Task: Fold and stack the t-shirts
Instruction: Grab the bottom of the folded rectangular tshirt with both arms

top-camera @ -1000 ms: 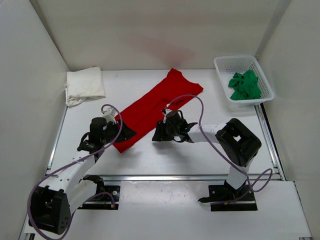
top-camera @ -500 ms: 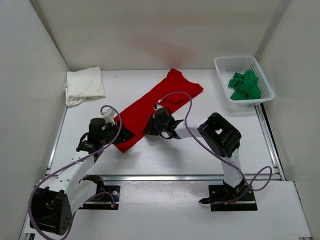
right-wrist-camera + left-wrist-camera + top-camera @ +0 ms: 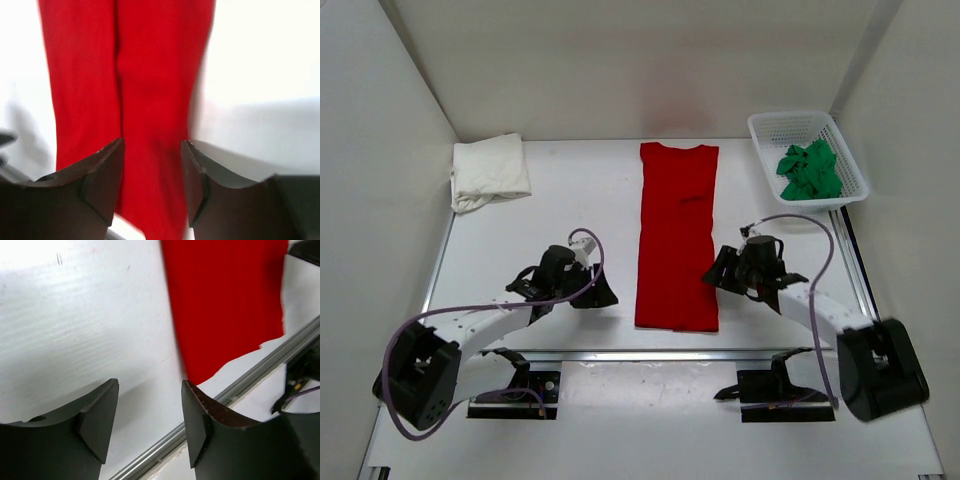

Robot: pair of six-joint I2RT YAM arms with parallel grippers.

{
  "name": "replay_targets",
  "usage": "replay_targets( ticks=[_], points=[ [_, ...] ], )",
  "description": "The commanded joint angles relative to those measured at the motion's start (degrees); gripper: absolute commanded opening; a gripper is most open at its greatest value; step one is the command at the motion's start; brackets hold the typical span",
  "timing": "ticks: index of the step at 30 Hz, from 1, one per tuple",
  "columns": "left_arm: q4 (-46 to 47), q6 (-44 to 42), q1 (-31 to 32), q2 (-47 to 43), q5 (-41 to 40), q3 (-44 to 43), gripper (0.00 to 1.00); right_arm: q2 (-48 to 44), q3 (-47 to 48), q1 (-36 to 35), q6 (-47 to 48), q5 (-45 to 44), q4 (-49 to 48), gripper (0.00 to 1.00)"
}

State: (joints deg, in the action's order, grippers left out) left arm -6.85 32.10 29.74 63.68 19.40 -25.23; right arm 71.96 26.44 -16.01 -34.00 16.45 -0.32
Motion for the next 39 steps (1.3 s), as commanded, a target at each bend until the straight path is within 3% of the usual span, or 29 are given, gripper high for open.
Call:
replay_targets(
  ticks=[1,9,15,19,22,24,27,34,36,38,39],
  points=[
    [1.40,-0.98,3.04,2.93,-2.17,0.44,0.64,-12.07,-4.88,-1.04,3.07,-0.70,10.32,0.47],
    [10.18,3.50,12.62,12.86,-0.15,0.19,0.69,-29.94,-12.28,-4.11,-5.89,-6.43,22.64,0.42],
    [12.48,4.55,14.73,18.14,0.11,-2.18,0.66,-34.16,-14.92,-9.65,-11.87,-6.61,26.06,0.37],
    [13.97,4.91,16.23,19.99,1.07,-1.49,0.48,-36.80,-17.21,-11.23,-14.60,-4.94,24.41,0.28],
    [15.20,5.78,16.40,20.25,1.69,-0.96,0.37,-36.81,-18.44,-10.88,-15.04,-3.44,22.03,0.11],
    [14.50,6.13,16.58,19.91,1.61,-0.78,0.17,-36.63,-17.74,-12.02,-15.48,-3.62,21.50,0.01],
    [12.50,7.63,16.67,12.64,-0.23,2.11,0.00,-37.16,-14.85,-15.70,-16.62,-5.37,24.56,0.01],
    [-5.34,9.21,14.73,-9.25,0.64,6.51,0.00,-44.27,-11.68,-33.19,-29.18,-11.61,32.30,0.00],
    [-7.29,9.91,14.04,-12.16,1.17,5.20,0.00,-43.67,-8.69,-33.04,-27.89,-13.80,33.62,0.00],
    [-7.65,9.30,11.41,-12.27,2.31,2.49,0.00,-40.44,-3.96,-28.57,-19.75,-12.07,33.19,0.00],
    [-6.43,8.69,9.31,-10.87,2.66,0.21,0.00,-37.63,-3.24,-22.81,-17.01,-7.88,30.84,0.00]
  ],
)
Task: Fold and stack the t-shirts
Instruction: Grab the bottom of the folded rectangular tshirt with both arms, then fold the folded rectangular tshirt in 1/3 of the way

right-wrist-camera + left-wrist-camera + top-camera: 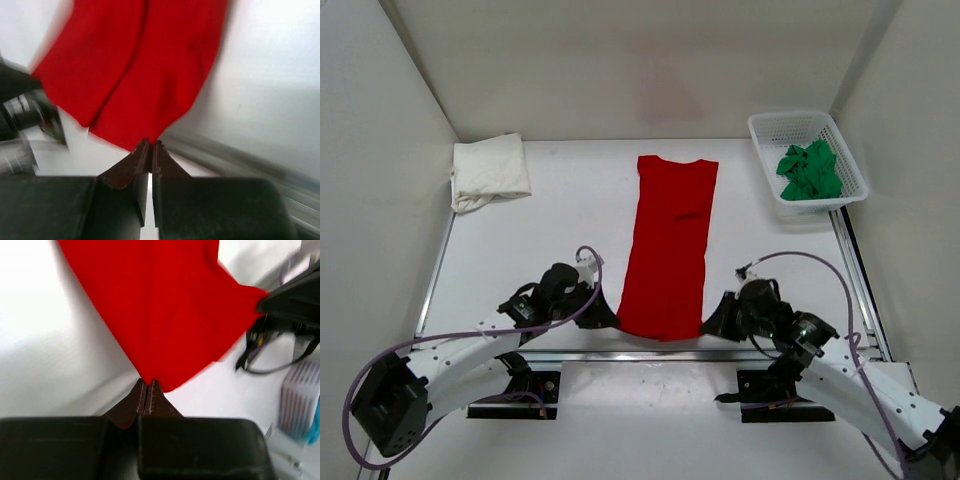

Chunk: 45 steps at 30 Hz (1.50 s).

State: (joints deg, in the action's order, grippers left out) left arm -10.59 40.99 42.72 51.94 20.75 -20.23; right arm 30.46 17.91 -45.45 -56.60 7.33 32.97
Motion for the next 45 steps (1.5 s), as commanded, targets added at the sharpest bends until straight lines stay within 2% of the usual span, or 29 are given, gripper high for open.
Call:
replay_targets(
  ticks=[1,2,3,5,7,8,11,14,20,23,26,29,30,31,33,35,36,40,42,45],
  points=[
    [-1.46,-0.73,-4.30,3.40,1.31,-7.60,0.00,5.65,6.86,14.00,11.19,4.15,-3.60,0.00],
    [-0.58,-1.43,-6.66,4.91,2.18,-9.20,0.00,8.80,8.27,17.73,16.21,10.18,-7.18,0.00],
    [1.17,-1.70,-7.99,8.23,2.19,-12.43,0.00,12.48,9.32,25.07,18.08,14.60,-9.83,0.00],
    [3.90,-2.41,-10.62,15.01,1.92,-17.90,0.00,18.30,12.39,33.81,24.40,16.30,-12.91,0.00],
    [6.80,-2.41,-13.70,25.18,4.29,-25.87,0.00,27.85,16.70,36.56,27.31,17.71,-15.91,0.00],
    [6.81,-2.32,-14.15,27.23,3.25,-27.83,0.00,30.42,20.28,37.88,28.37,17.89,-16.96,0.00],
    [7.08,-2.50,-16.17,37.51,0.78,-36.70,0.00,40.45,27.61,38.94,29.26,16.31,-20.66,0.00],
    [7.42,-1.97,-19.25,47.61,1.31,-45.05,0.00,51.77,33.57,40.53,29.09,19.03,-24.87,0.00],
    [2.25,-4.42,-19.52,60.27,-2.47,-57.54,0.00,65.67,43.51,41.68,30.14,20.26,-25.94,0.00],
    [2.15,-3.46,-20.48,64.50,-1.33,-60.10,0.02,71.12,48.17,41.94,31.37,19.74,-23.75,0.00],
    [6.09,-1.27,-20.92,64.52,1.21,-59.06,0.21,73.42,50.55,42.20,31.29,18.34,-22.69,0.00],
    [9.97,0.49,-20.75,59.62,-0.26,-55.73,0.36,73.08,51.78,42.38,31.46,18.51,-22.51,0.17],
    [9.97,0.40,-20.66,57.15,-1.06,-54.40,0.42,72.29,51.44,42.46,31.46,18.25,-21.99,0.26],
    [11.28,0.66,-20.48,55.91,-1.07,-53.78,0.45,71.59,52.04,41.94,31.64,18.33,-21.64,0.34],
    [12.87,0.93,-19.96,51.44,-1.59,-50.11,0.44,68.61,50.92,41.07,31.73,15.53,-20.75,0.41],
    [14.18,1.11,-18.03,48.36,-2.82,-46.51,0.43,63.18,47.15,40.10,31.73,11.32,-21.02,0.44],
    [14.89,1.37,-16.11,46.77,-2.56,-43.78,0.42,60.01,45.47,39.22,31.20,10.26,-21.28,0.43],
    [18.93,1.81,-12.05,45.88,-2.73,-34.80,0.41,54.36,33.10,32.73,30.58,9.45,-27.07,0.10],
    [19.98,1.98,-11.25,47.89,-2.39,-31.20,0.40,53.48,28.25,29.82,29.71,9.99,-30.67,0.01],
    [20.79,1.81,-12.13,51.05,-1.51,-28.12,0.37,55.84,22.88,28.05,28.83,11.38,-34.10,0.00]
  ],
)
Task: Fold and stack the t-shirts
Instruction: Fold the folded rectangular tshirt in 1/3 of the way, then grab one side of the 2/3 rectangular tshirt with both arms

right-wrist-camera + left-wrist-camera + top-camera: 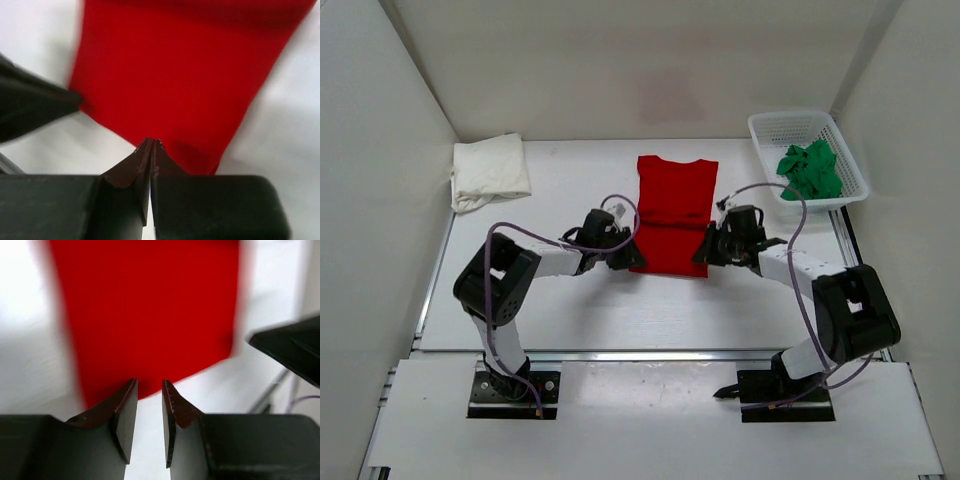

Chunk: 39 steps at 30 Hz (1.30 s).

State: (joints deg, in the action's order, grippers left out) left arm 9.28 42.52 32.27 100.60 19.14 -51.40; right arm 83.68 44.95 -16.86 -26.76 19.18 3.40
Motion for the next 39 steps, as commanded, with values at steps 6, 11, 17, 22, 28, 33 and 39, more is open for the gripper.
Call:
replay_targets(
  ticks=[6,11,17,22,28,33,39],
  points=[
    [3.64,-1.21,-0.55,0.05,0.28,12.98,0.35,1.32,-13.20,-2.20,-2.33,-1.60,-7.79,0.00],
    [4.97,-0.95,0.86,-10.39,0.99,23.52,0.35,-6.93,-19.11,-5.11,-2.85,-2.83,-5.17,0.00],
    [-1.00,-1.56,-0.89,-22.71,0.47,24.07,0.41,-14.15,-13.40,-5.02,-0.92,-2.56,0.82,0.00],
    [-6.63,-5.25,-1.51,-28.08,-2.70,25.55,0.46,-16.26,-16.82,-6.95,-2.58,-3.36,-0.93,0.03],
    [-5.42,-5.70,-1.51,-27.31,-3.76,30.21,0.58,-18.20,-24.29,-3.88,-3.74,-0.20,-5.15,0.40],
    [-2.16,-4.30,0.42,-22.21,-3.23,30.39,0.56,-13.73,-24.65,-3.18,-3.82,2.69,-8.04,0.44],
    [0.13,-2.97,2.44,-18.24,-3.32,28.37,0.42,-8.62,-24.21,-3.79,-5.57,5.51,-12.27,0.20]
  ],
)
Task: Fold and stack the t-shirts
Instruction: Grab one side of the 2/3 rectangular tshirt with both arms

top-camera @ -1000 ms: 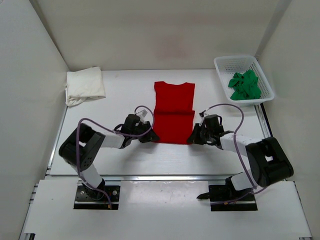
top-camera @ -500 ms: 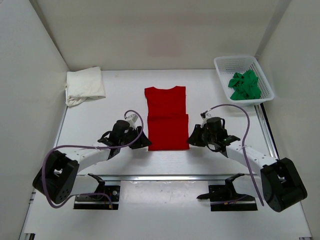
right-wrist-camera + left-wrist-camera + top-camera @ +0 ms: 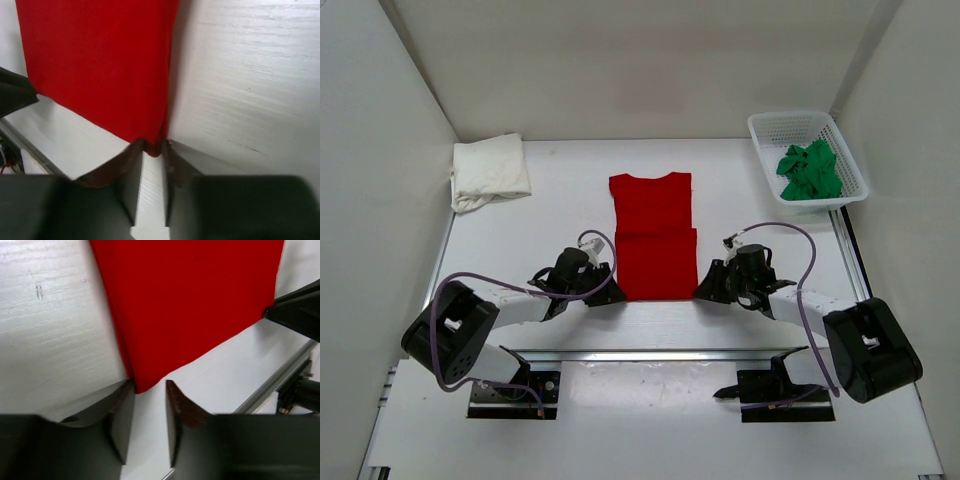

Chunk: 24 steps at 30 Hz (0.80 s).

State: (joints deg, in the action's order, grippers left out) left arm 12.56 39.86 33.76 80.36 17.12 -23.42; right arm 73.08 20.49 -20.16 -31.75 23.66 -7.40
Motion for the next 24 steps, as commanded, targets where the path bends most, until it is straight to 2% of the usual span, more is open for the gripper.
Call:
replay_targets(
  ticks=[1,3,4,9,13,15,16,19,22,24],
  points=[
    [-2.54,-0.04,1.13,2.43,-1.30,0.48,0.39,2.59,0.69,-0.06,-0.68,0.86,-1.91,0.17],
    [-1.84,0.83,0.52,2.09,-1.04,1.44,0.24,2.60,0.69,-0.23,-1.47,1.21,-2.71,0.02],
    [-2.27,1.10,0.43,1.74,-1.04,0.92,0.17,2.33,0.60,-0.66,-1.39,0.60,-2.71,0.00],
    [-7.18,0.40,0.69,-3.62,-1.49,1.27,0.00,-3.81,-0.01,-3.74,-2.18,-2.13,0.98,0.00],
    [-12.55,0.04,1.49,-12.84,-2.27,4.43,0.00,-14.87,-2.90,-8.57,-4.54,-8.35,9.04,0.00],
    [-18.86,0.40,1.57,-20.73,-1.83,6.72,0.00,-20.41,-5.10,-12.25,-7.17,-10.03,12.49,0.00],
    [-22.10,0.75,0.96,-25.12,-0.96,8.37,0.00,-26.52,-6.07,-14.53,-9.28,-10.73,15.54,0.00],
    [-29.49,3.20,2.28,-36.98,-1.04,8.40,0.00,-36.92,-7.40,-20.42,-15.09,-13.63,21.45,0.00],
    [-33.55,4.53,0.01,-42.12,0.18,3.32,0.00,-41.00,-4.42,-22.82,-16.60,-15.74,25.67,0.00],
    [-33.30,3.31,-2.28,-40.55,3.16,-0.90,0.00,-38.73,1.36,-20.54,-11.70,-13.74,26.73,0.00]
  ],
)
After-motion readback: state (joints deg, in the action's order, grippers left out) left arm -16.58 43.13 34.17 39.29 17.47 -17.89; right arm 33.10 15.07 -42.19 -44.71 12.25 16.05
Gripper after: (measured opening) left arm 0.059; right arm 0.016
